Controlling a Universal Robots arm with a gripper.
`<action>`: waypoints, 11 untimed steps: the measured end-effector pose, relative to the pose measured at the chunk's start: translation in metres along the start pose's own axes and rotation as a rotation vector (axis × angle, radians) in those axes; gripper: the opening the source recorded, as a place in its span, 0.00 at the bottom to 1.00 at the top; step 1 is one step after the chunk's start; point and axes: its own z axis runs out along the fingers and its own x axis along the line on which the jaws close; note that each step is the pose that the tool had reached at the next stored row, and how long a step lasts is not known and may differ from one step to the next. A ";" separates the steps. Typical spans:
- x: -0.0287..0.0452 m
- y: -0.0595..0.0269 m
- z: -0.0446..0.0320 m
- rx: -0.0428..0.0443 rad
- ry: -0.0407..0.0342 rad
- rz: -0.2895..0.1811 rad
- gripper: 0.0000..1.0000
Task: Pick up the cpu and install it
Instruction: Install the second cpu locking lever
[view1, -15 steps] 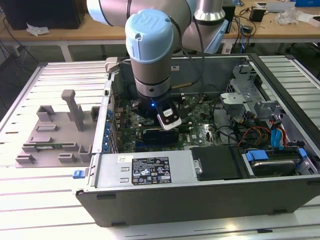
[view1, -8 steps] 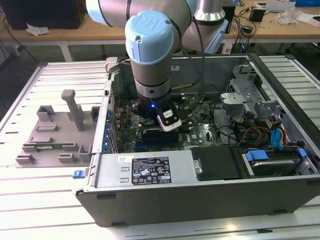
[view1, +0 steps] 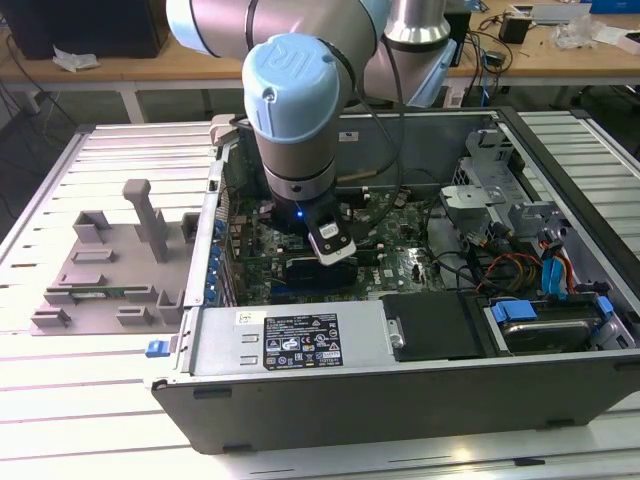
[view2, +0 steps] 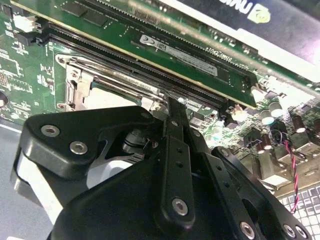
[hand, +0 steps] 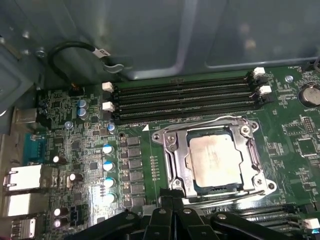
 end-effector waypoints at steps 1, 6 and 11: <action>0.0000 0.0000 0.0004 -0.0009 0.0001 0.000 0.11; 0.0003 -0.0003 0.0016 -0.0033 0.0005 0.000 0.11; 0.0003 0.0022 -0.0041 0.0009 -0.0001 0.000 0.11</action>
